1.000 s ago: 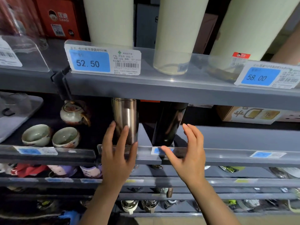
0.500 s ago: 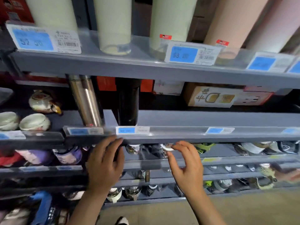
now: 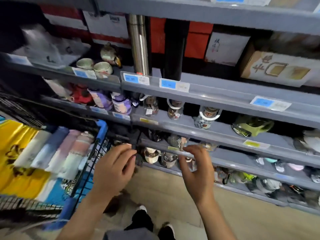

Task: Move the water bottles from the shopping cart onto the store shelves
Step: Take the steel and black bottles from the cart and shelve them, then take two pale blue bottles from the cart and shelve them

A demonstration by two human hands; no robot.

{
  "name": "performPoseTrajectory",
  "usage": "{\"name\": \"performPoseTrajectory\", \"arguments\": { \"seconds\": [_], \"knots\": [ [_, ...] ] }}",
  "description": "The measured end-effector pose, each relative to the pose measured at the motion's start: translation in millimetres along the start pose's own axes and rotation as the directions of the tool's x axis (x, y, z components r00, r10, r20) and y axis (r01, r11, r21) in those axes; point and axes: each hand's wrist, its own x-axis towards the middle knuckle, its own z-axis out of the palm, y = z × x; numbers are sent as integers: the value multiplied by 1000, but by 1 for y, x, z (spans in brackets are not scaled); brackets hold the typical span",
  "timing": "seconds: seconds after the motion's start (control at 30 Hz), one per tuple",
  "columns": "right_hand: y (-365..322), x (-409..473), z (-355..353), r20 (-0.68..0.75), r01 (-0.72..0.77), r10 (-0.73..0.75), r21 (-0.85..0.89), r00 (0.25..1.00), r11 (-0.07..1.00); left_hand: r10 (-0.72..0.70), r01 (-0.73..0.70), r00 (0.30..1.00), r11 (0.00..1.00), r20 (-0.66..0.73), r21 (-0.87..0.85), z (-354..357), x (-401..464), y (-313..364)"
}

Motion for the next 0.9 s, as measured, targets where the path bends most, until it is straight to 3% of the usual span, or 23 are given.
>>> {"name": "performPoseTrajectory", "arguments": {
  "seconds": [0.2,0.37,0.53,0.67,0.9],
  "knots": [
    [-40,-15,30,150,45,-52,50,987,998,-61,61,998,998,-12,7,-38,-23,-16],
    [-84,-37,108,324,49,-65,59,944,997,-234,234,972,970,-6,65,-88,-74,-74],
    [-149,-82,213,521,122,-131,52,843,991,-470,479,878,866,-92,145,-161,-160,-160],
    [-195,-130,286,651,94,-53,-29,757,995,-624,621,782,779,2,90,-206,-212,-234],
    [-249,-165,346,710,74,39,-129,704,989,-597,597,800,802,61,21,-250,-227,-328]
  ]
}}
